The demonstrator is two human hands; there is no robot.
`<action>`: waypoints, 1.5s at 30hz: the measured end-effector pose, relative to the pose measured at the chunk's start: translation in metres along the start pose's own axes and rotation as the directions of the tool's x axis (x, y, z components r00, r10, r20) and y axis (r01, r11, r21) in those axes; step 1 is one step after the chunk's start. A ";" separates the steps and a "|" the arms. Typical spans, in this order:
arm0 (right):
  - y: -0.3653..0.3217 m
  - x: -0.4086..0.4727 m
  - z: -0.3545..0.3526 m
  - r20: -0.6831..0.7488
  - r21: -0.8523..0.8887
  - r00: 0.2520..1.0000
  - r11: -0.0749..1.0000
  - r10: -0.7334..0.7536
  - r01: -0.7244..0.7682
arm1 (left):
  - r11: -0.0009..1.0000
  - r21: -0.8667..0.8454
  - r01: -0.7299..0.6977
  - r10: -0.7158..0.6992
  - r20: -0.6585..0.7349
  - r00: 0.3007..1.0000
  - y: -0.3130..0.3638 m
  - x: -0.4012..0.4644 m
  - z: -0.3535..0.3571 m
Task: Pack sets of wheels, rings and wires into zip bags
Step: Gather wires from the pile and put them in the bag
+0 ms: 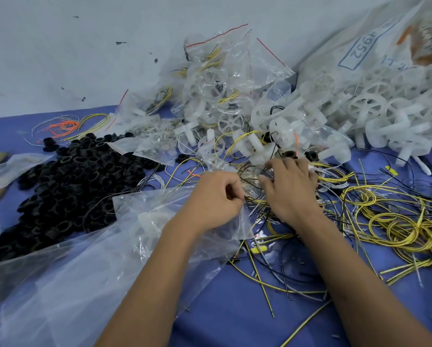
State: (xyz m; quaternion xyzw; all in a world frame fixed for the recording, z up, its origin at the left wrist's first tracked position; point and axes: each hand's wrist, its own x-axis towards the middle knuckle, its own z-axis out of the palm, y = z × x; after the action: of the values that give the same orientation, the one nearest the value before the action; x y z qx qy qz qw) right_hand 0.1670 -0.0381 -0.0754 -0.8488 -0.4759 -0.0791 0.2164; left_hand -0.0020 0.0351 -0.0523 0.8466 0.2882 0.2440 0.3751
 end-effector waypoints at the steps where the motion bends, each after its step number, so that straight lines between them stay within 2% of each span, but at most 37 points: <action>1: -0.002 0.000 -0.002 -0.038 0.049 0.999 0.999 0.023 -0.021 | 1.000 -0.003 0.007 -0.007 0.006 1.000 0.000 -0.001 -0.002; 3: -0.005 0.001 -0.009 -0.193 0.109 0.980 0.994 0.039 -0.018 | 1.000 0.016 0.027 -0.027 0.019 0.999 -0.001 0.000 -0.006; 5: -0.010 0.007 -0.016 -0.374 0.052 0.926 0.996 -0.045 0.069 | 0.999 0.045 0.026 -0.028 0.049 0.998 -0.002 0.002 -0.013; 6: -0.014 0.014 -0.019 -0.399 0.005 0.910 0.992 -0.110 0.122 | 0.999 0.051 0.015 -0.019 0.074 0.997 -0.002 0.003 -0.016; 8: -0.022 0.031 -0.021 -0.270 -0.078 0.940 0.978 -0.207 0.192 | 0.998 0.062 -0.005 -0.002 0.116 0.993 -0.003 0.004 -0.020; 11: -0.031 0.055 -0.014 0.069 -0.178 0.981 0.966 -0.179 0.189 | 0.992 0.122 -0.035 0.015 0.160 0.987 -0.006 0.003 -0.021; 13: -0.031 0.064 -0.007 0.166 -0.218 0.971 0.954 -0.173 0.208 | 0.976 0.214 -0.048 0.011 0.168 0.986 -0.009 0.003 -0.022; 18: -0.026 0.062 -0.009 0.000 -0.119 0.987 0.980 -0.160 0.159 | 0.957 0.290 0.021 -0.057 0.118 0.991 -0.015 0.002 -0.039; 20: -0.025 0.053 -0.014 -0.081 0.032 0.992 0.995 -0.093 0.096 | 0.950 0.308 0.049 -0.083 0.096 0.992 -0.019 0.001 -0.046; 21: -0.025 0.047 -0.018 -0.110 0.182 0.993 0.981 -0.044 0.064 | 0.948 0.313 0.059 -0.089 0.085 0.992 -0.020 0.001 -0.049; 22: -0.025 0.040 -0.022 -0.113 0.375 0.994 0.926 -0.004 0.046 | 0.948 0.311 0.066 -0.095 0.078 0.992 -0.021 0.000 -0.051; 24: -0.025 0.025 -0.030 -0.077 0.746 0.997 0.664 0.022 0.043 | 0.957 0.277 0.086 -0.113 0.083 0.990 -0.019 -0.001 -0.055; 25: -0.025 0.017 -0.034 -0.046 0.845 0.999 0.534 0.021 0.027 | 0.963 0.253 0.087 -0.113 0.091 0.989 -0.016 -0.002 -0.056; 27: -0.026 0.002 -0.035 0.036 0.940 0.999 0.339 0.015 -0.039 | 0.978 0.201 0.051 -0.071 0.091 0.993 -0.012 -0.004 -0.057; 30: -0.027 -0.010 -0.029 0.177 0.983 0.984 0.052 0.011 -0.178 | 0.992 0.123 -0.016 0.008 0.065 0.998 -0.005 -0.006 -0.057; 32: -0.028 -0.013 -0.028 0.214 0.974 0.976 -0.078 0.023 -0.212 | 0.996 0.087 -0.035 0.028 0.077 0.997 -0.004 -0.006 -0.059; 35: -0.032 -0.015 -0.027 0.231 0.951 0.973 -0.213 0.000 -0.225 | 0.998 0.067 -0.017 0.009 0.111 0.994 -0.005 -0.006 -0.062; 38: -0.036 -0.017 -0.023 0.276 0.896 0.951 -0.319 -0.143 -0.308 | 0.999 0.050 0.004 -0.008 0.084 0.996 -0.006 -0.005 -0.063; 42: -0.037 -0.019 -0.022 0.295 0.897 0.902 -0.235 -0.314 -0.375 | 1.000 0.013 0.027 -0.027 0.014 1.000 -0.006 -0.004 -0.064; 45: -0.038 -0.021 -0.021 0.294 0.921 0.914 -0.173 -0.281 -0.350 | 1.000 0.007 0.018 -0.018 -0.054 0.998 -0.007 -0.006 -0.068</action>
State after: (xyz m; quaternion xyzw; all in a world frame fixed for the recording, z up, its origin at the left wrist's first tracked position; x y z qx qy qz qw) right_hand 0.1252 -0.0460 -0.0522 -0.3814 -0.3711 0.4968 0.6855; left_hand -0.0508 0.0683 -0.0179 0.8385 0.3069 0.2620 0.3661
